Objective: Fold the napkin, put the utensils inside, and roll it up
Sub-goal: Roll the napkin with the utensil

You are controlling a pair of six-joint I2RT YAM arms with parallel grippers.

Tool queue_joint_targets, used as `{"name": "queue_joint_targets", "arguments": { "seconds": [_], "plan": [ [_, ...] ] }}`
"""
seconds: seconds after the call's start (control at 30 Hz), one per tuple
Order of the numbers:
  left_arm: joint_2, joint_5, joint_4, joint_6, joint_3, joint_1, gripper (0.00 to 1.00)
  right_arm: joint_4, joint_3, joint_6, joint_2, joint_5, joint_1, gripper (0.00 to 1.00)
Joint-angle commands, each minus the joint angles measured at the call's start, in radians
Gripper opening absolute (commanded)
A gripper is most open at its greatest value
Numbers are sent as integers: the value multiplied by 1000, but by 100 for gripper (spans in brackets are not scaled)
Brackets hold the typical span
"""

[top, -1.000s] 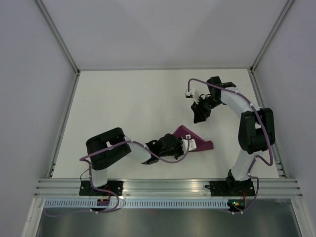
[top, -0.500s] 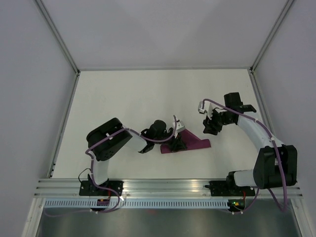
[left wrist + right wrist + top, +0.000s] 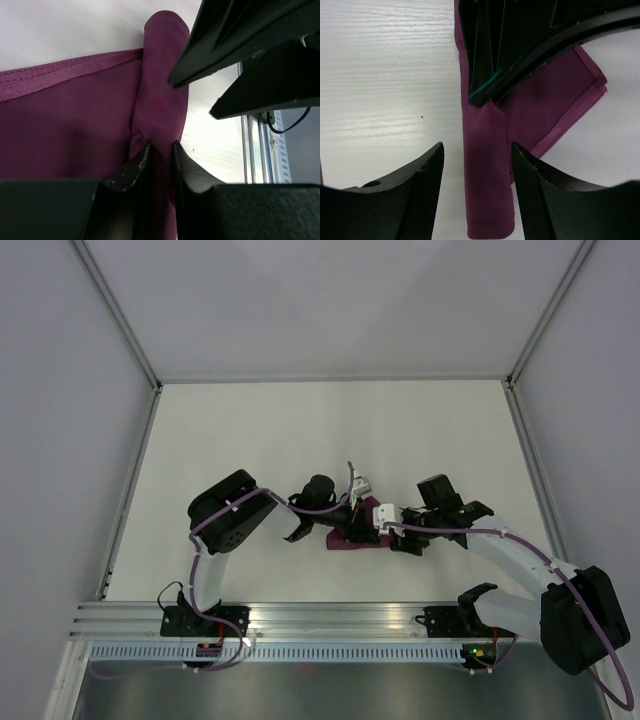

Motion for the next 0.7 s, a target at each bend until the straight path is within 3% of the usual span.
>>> {"name": "queue_joint_targets", "arguments": {
  "seconds": [0.0, 0.27, 0.43, 0.57, 0.6, 0.67],
  "plan": [
    [102, 8, -235, -44, -50, 0, 2, 168, -43, 58, -14, 79, 63, 62],
    [113, 11, -258, -58, -27, 4, 2, 289, -110, 101, 20, 219, 177, 62],
    [105, 14, -265, -56, -26, 5, 2, 350, -130, 116, 84, 280, 200, 55],
    [92, 11, -265, -52, -26, 7, 8, 360, -129, 121, 127, 303, 199, 44],
    [87, 11, -267, -50, -26, 5, 11, 363, -129, 122, 133, 306, 199, 33],
    [66, 5, -265, -48, -27, 7, 21, 361, -127, 127, 150, 311, 199, 21]
  ]
}}
